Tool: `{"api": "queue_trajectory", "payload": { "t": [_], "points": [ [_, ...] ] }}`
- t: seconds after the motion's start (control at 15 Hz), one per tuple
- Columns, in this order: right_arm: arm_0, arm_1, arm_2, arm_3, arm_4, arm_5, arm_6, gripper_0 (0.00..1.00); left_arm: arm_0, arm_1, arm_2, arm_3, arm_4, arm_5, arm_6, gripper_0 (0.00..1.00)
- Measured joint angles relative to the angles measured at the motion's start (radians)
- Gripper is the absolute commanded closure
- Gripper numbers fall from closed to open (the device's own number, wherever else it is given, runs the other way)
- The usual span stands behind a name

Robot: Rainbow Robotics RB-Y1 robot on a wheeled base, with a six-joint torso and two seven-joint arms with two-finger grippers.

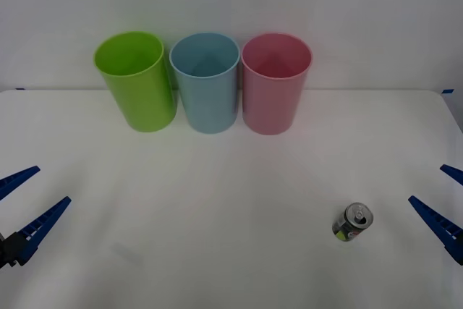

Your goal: Grasp the object on the table and drop it into the matching bin: aluminum can to the light blue bin, PET bottle to the pink bin.

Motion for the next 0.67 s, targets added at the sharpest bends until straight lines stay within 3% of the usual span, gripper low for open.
{"api": "queue_trajectory", "payload": {
  "t": [0.33,0.67],
  "points": [
    [-0.004,0.012,0.001,0.023,0.006,0.002,0.000,0.00,0.000,0.000,0.000,0.000,0.000,0.000,0.000,0.00],
    [0.012,-0.023,0.015,0.026,0.007,-0.002,0.003,0.00,0.000,0.000,0.000,0.000,0.000,0.000,0.000,0.00]
  ]
}}
